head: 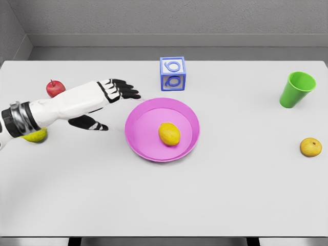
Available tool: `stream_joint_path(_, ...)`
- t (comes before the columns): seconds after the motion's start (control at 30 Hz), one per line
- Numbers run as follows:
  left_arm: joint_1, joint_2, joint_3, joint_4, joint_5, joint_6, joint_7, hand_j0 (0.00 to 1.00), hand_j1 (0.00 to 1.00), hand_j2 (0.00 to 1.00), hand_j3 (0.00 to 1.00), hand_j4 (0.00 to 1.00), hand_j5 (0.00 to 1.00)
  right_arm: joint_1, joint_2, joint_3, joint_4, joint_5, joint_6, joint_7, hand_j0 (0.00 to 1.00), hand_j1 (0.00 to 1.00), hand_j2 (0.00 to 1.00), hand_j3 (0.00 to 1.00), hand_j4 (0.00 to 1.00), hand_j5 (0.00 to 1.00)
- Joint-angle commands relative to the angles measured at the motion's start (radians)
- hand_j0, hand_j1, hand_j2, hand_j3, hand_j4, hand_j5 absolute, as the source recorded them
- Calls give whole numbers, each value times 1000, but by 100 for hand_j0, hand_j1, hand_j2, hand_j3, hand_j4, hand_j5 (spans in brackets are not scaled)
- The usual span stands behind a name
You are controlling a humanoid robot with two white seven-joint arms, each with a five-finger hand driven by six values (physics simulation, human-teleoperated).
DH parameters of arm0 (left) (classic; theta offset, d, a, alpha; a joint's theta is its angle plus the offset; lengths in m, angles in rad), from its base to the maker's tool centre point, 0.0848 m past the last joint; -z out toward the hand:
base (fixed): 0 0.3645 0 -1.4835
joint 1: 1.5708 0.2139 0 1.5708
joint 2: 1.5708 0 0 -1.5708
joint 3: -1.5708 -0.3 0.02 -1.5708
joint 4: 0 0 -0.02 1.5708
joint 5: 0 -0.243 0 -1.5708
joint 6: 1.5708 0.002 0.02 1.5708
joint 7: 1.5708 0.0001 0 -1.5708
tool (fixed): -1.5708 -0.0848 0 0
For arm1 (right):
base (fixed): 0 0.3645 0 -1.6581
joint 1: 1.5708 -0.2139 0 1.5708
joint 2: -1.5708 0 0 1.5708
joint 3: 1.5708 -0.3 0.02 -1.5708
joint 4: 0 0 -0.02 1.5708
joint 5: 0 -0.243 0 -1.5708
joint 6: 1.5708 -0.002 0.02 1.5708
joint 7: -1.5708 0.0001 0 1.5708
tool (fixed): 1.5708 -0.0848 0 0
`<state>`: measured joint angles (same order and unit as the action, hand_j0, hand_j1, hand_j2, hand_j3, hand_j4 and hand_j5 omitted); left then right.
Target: Put the lemon on the plate with left arm
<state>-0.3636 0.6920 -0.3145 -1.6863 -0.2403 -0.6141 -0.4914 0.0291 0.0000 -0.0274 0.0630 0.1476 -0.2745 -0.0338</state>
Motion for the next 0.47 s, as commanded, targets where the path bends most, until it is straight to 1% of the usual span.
stream_joint_path(0.0, 8, 61, 55, 0, 55, 3, 56, 100, 100, 100, 100, 100, 100, 0, 0, 0, 0, 0, 0, 0, 100, 100, 100, 100, 100, 100)
stream_joint_path(0.03, 28, 61, 90, 3, 55, 3, 56, 100, 100, 100, 100, 100, 100, 0, 0, 0, 0, 0, 0, 0, 100, 100, 100, 100, 100, 100)
stream_joint_path(0.07, 60, 63, 117, 5, 53, 3, 56, 100, 100, 100, 100, 100, 100, 0, 0, 0, 0, 0, 0, 0, 100, 100, 100, 100, 100, 100)
stream_joint_path(0.1, 71, 63, 120, 10, 52, 3, 56, 100, 100, 100, 100, 100, 100, 0, 0, 0, 0, 0, 0, 0, 100, 100, 100, 100, 100, 100)
stream_joint_path(0.2, 74, 64, 127, 20, 53, 3, 56, 100, 100, 100, 100, 100, 100, 0, 0, 0, 0, 0, 0, 0, 100, 100, 100, 100, 100, 100)
stream_joint_path(0.3, 94, 70, 127, 27, 44, 3, 56, 100, 100, 100, 100, 100, 100, 0, 0, 0, 0, 0, 0, 0, 100, 100, 100, 100, 100, 100)
stream_joint_path(0.43, 103, 80, 124, 36, 42, 3, 54, 100, 100, 100, 100, 100, 100, 0, 0, 0, 0, 0, 0, 0, 100, 100, 100, 100, 100, 100)
